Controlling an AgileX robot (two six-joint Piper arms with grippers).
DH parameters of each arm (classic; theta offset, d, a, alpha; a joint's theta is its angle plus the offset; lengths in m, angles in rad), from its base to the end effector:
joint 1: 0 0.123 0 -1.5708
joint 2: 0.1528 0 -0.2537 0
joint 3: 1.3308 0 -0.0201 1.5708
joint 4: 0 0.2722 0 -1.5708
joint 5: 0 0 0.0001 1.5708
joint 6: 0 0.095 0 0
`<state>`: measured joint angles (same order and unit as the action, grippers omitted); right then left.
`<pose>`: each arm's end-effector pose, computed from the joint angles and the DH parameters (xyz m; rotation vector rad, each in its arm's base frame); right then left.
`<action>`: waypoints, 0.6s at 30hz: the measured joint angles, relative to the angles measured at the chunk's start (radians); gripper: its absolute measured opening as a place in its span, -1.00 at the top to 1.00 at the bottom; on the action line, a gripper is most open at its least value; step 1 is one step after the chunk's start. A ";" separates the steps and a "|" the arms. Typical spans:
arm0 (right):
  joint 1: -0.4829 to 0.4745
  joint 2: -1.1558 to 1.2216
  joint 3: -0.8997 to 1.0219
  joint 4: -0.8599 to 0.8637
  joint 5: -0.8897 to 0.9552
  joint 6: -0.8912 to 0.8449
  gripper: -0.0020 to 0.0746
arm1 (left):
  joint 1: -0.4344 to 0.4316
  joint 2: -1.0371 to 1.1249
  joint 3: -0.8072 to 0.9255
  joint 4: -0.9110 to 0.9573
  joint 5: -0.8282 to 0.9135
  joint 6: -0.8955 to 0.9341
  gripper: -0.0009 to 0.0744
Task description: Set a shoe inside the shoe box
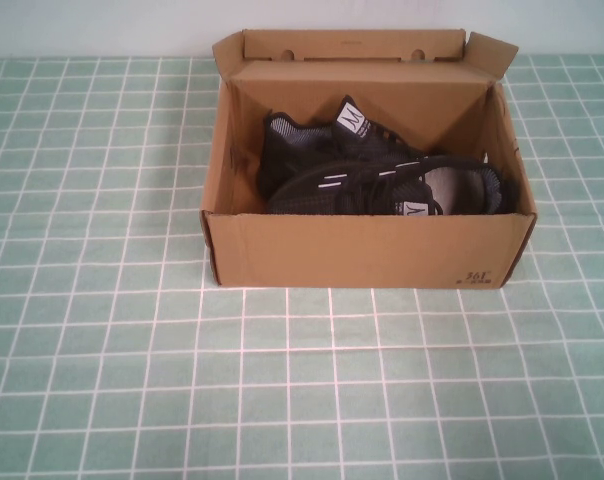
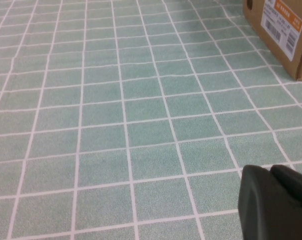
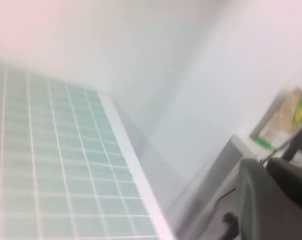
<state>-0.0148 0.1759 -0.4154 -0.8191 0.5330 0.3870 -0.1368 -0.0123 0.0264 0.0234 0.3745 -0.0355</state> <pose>0.0987 -0.0368 0.3063 0.0143 1.6560 -0.5933 0.1086 -0.0141 0.1702 0.1093 1.8700 -0.0957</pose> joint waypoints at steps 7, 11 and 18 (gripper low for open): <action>-0.068 -0.041 0.036 0.283 -0.029 0.159 0.92 | 0.000 0.000 0.000 0.000 0.000 0.000 0.99; -0.070 -0.049 0.162 0.351 -0.146 0.171 0.93 | 0.000 0.000 0.000 0.000 0.000 0.000 0.99; -0.070 -0.126 0.433 0.359 -0.431 0.191 0.93 | 0.000 0.000 0.000 0.000 0.000 0.000 0.99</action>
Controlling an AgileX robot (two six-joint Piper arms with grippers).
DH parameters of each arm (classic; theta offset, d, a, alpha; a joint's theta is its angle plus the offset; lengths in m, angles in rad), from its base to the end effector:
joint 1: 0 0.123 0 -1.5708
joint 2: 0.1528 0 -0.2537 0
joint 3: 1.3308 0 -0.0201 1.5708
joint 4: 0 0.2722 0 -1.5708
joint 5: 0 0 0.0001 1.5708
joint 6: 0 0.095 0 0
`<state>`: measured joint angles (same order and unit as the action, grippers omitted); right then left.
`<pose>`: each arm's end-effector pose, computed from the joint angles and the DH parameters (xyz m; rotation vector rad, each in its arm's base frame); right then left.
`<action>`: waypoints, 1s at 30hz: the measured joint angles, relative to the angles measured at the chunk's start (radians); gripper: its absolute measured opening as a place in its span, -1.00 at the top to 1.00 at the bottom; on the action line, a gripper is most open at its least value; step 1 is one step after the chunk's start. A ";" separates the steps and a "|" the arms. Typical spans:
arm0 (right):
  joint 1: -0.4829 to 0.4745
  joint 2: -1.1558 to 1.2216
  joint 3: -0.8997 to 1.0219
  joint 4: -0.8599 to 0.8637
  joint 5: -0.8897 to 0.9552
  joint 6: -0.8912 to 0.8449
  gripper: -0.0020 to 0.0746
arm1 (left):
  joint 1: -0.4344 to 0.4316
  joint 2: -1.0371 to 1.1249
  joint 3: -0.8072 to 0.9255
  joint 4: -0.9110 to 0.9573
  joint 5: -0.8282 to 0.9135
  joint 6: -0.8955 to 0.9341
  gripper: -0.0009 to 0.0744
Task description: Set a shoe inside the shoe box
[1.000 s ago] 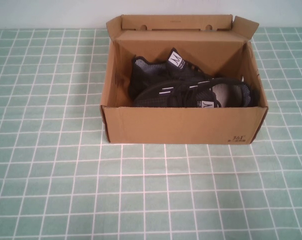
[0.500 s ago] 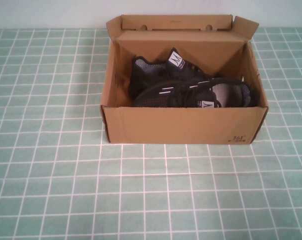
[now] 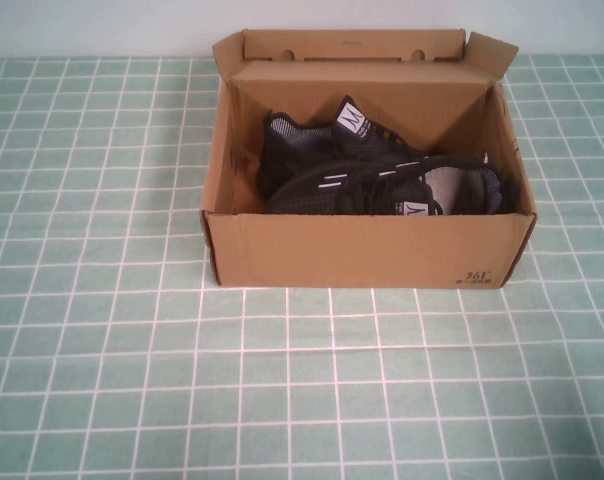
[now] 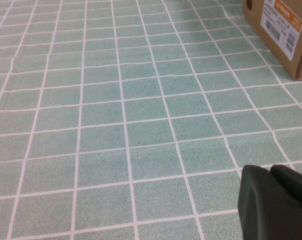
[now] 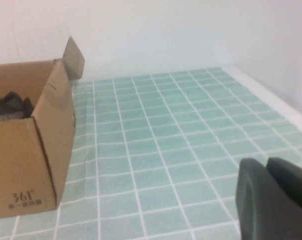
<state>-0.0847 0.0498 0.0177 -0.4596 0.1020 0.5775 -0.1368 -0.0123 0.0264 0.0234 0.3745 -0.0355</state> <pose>0.1171 -0.0143 0.1926 0.2021 1.6300 -0.0102 0.1086 -0.0141 0.1702 0.1093 1.8700 -0.0957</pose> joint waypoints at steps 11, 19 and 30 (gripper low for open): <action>0.000 -0.012 0.009 -0.038 0.053 0.025 0.93 | 0.000 0.000 0.000 0.000 0.000 0.000 0.99; 0.000 -0.025 0.009 0.264 0.243 -0.240 0.93 | 0.000 0.000 0.000 0.000 0.000 0.000 0.99; -0.010 -0.058 0.009 0.376 0.287 -0.500 0.93 | 0.000 0.000 0.000 0.000 0.004 0.000 0.99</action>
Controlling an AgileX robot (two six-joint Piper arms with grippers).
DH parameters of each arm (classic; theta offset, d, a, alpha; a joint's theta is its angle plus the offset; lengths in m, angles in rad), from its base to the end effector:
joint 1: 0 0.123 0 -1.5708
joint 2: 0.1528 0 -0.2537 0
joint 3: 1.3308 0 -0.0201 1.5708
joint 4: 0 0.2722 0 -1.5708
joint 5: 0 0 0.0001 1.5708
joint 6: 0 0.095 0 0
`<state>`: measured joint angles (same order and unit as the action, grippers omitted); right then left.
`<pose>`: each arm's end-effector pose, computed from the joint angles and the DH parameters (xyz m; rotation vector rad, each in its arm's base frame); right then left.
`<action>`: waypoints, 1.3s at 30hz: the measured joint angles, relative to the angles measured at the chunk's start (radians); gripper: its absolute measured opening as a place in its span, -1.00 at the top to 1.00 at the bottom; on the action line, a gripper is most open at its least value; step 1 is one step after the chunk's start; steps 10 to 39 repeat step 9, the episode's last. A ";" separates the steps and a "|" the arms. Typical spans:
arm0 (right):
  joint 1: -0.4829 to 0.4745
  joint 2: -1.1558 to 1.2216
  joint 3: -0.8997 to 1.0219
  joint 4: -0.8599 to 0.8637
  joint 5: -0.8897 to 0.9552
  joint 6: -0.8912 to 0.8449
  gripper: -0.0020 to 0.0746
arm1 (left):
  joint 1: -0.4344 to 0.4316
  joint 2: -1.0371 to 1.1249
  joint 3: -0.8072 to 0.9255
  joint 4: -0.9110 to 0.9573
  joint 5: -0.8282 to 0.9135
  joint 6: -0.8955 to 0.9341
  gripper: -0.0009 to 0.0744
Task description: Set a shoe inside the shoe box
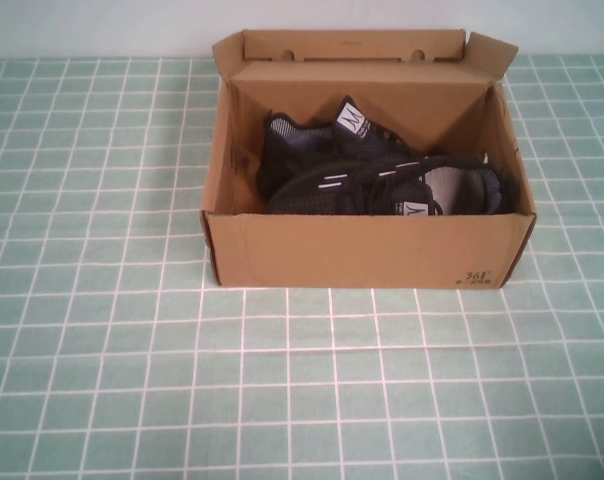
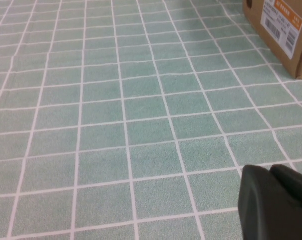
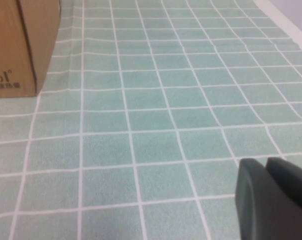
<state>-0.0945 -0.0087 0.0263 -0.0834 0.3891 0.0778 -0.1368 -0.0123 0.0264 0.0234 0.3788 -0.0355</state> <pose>0.1085 -0.0133 0.1686 0.1114 1.8867 -0.0940 0.1085 -0.0141 0.1698 0.1095 1.8743 -0.0954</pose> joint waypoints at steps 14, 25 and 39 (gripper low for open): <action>0.019 -0.002 0.000 -0.003 0.000 -0.006 0.93 | 0.000 0.000 0.000 0.000 0.000 0.000 0.99; 0.019 -0.002 0.000 -0.003 0.000 -0.006 0.93 | 0.000 0.000 0.000 0.000 0.000 0.000 0.99; 0.019 -0.002 0.000 -0.003 0.000 -0.006 0.93 | 0.000 0.000 0.000 0.000 0.000 0.000 0.99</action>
